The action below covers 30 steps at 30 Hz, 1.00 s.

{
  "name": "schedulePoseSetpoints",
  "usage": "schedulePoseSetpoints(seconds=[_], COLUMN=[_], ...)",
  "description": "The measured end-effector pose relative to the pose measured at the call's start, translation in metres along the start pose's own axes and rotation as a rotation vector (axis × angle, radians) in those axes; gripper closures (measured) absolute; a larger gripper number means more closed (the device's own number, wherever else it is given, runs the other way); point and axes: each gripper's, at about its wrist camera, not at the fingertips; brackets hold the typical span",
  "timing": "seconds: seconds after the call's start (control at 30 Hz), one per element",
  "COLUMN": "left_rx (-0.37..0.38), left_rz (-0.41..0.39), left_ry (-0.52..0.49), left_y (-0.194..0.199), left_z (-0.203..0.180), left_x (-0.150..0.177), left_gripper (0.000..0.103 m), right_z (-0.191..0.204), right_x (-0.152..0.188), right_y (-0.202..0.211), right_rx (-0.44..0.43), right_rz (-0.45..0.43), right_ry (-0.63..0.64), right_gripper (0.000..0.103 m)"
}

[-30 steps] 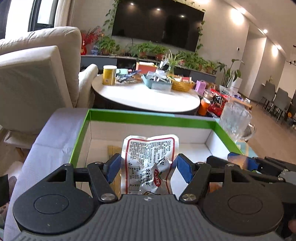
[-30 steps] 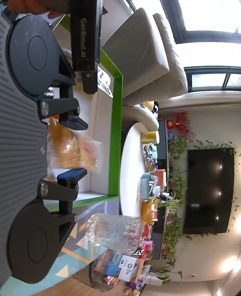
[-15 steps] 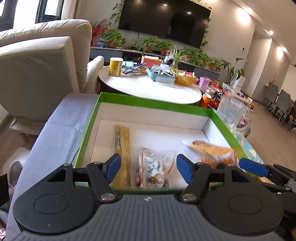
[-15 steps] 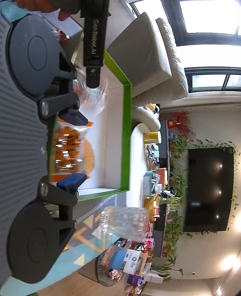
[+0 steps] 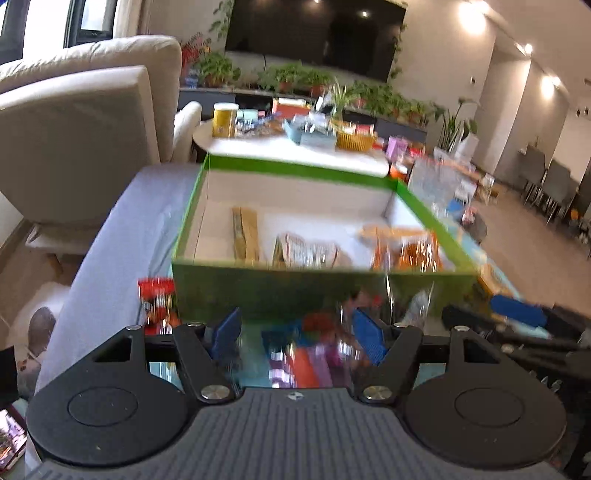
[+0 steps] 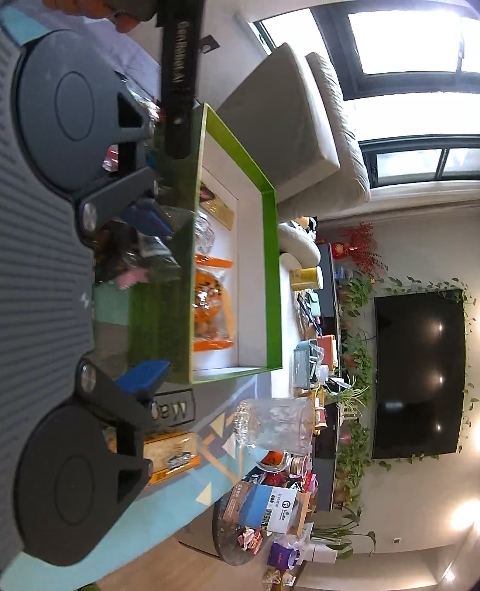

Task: Organize snacks
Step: 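Move the left tool down to the purple candy packet with orange stick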

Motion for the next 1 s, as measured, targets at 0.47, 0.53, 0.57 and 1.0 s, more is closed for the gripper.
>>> schedulePoseSetpoints(seconds=[0.47, 0.53, 0.57, 1.0], left_rx=[0.039, 0.040, 0.038, 0.051], left_rz=[0.110, 0.106, 0.104, 0.096], left_ry=[0.045, 0.050, 0.048, -0.012], left_y=[-0.017, -0.017, -0.017, -0.003], left_z=[0.003, 0.005, 0.005, -0.006], left_x=[0.030, 0.033, 0.033, 0.049], left_gripper=[0.038, 0.036, 0.036, 0.034], right_z=[0.000, 0.000, 0.000, -0.002], right_x=[0.018, 0.020, 0.021, 0.027], right_y=[0.011, 0.011, 0.011, 0.004], right_rx=[-0.015, -0.016, -0.015, -0.025], right_rz=[0.033, 0.038, 0.041, 0.068], right_ry=[0.011, 0.008, 0.008, -0.009], right_gripper=[0.055, 0.055, 0.055, 0.055])
Point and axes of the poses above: each gripper's, at about its wrist camera, not at the fingertips, and y roughly against the way its jaws point, z to its left, x to its underside, and after that the axes turned 2 degrees about y, right-handed
